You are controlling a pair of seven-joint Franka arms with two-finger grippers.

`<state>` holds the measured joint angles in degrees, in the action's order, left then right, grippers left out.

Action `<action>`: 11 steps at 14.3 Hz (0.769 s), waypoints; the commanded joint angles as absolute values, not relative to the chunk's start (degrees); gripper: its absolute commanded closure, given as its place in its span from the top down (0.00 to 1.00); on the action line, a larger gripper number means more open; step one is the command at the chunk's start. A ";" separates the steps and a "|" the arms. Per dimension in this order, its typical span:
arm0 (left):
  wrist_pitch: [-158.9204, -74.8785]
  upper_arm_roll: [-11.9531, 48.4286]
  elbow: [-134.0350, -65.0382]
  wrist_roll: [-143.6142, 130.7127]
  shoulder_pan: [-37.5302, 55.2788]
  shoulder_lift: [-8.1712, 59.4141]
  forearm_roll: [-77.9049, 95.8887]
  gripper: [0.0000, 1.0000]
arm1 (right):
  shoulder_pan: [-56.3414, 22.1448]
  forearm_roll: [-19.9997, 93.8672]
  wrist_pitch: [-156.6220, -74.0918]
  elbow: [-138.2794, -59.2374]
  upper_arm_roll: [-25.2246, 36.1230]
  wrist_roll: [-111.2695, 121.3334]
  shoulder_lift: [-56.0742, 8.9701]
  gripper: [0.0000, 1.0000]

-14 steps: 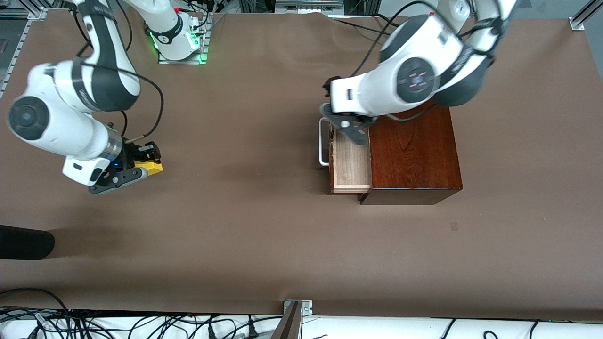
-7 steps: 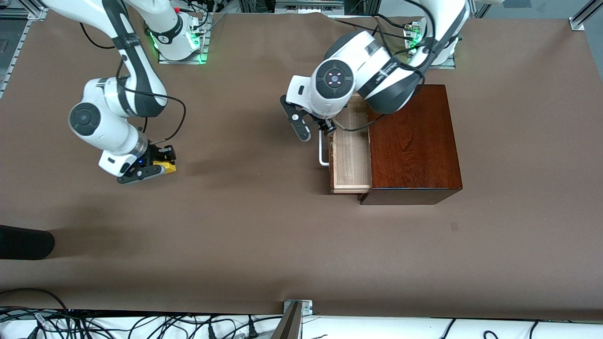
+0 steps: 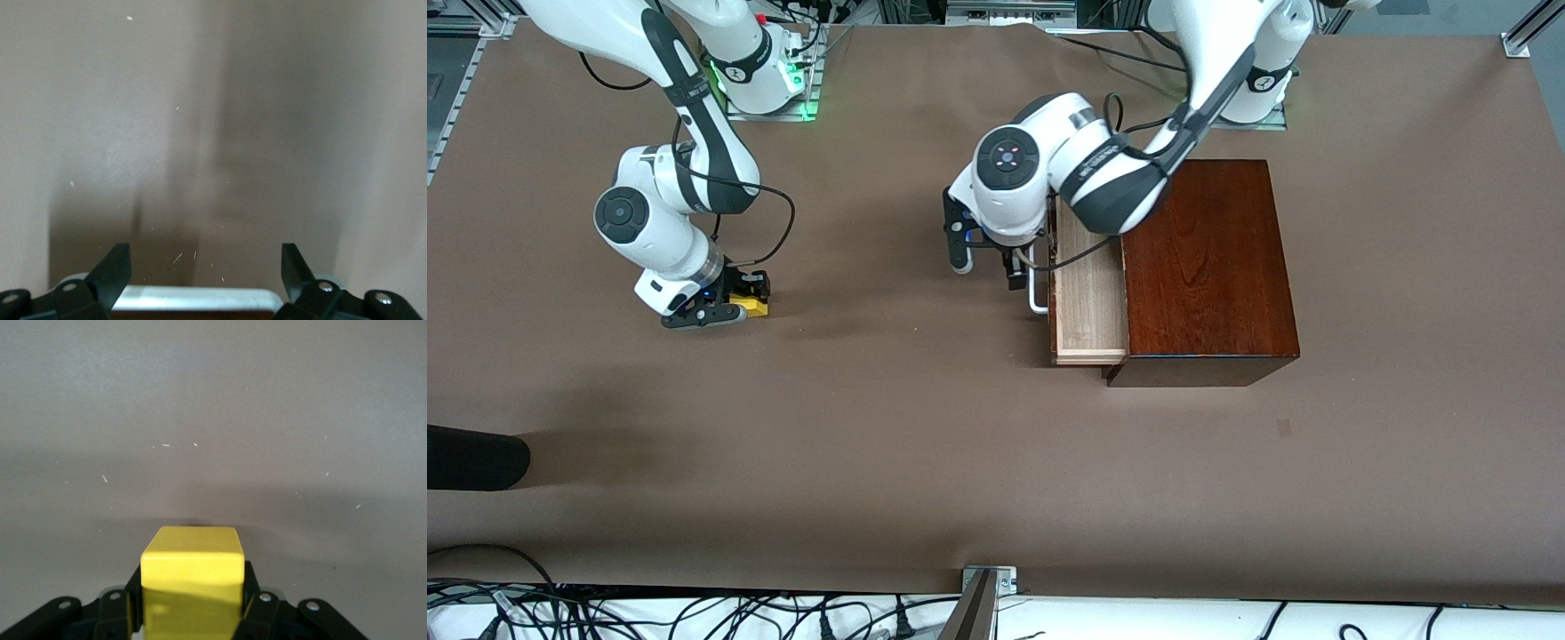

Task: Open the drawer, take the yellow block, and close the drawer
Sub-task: 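Push the drawer shut with the left gripper while the right gripper sets the block down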

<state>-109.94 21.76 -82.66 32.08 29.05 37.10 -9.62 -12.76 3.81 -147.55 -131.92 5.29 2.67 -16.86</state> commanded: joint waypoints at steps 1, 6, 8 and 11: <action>-109.86 21.45 -81.29 34.36 31.46 38.94 -13.79 1.00 | -12.57 4.04 -151.07 -133.33 4.83 1.14 -17.31 0.00; -108.90 20.66 -82.18 39.52 29.54 39.55 -15.90 1.00 | -12.57 4.04 -154.77 -134.12 4.83 1.14 -18.89 0.00; -106.45 20.65 -82.44 45.07 26.82 39.29 -15.82 1.00 | -12.57 4.04 -156.70 -134.21 4.83 1.14 -19.86 0.00; -103.80 20.74 -82.53 45.79 25.49 38.67 -15.91 1.00 | -12.48 4.04 -156.62 -134.12 4.83 1.93 -19.52 0.70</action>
<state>-106.32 20.50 -82.68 43.30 26.65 39.47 -14.52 -12.78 3.81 -155.22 -133.37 5.25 1.98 -20.01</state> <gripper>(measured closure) 0.000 0.445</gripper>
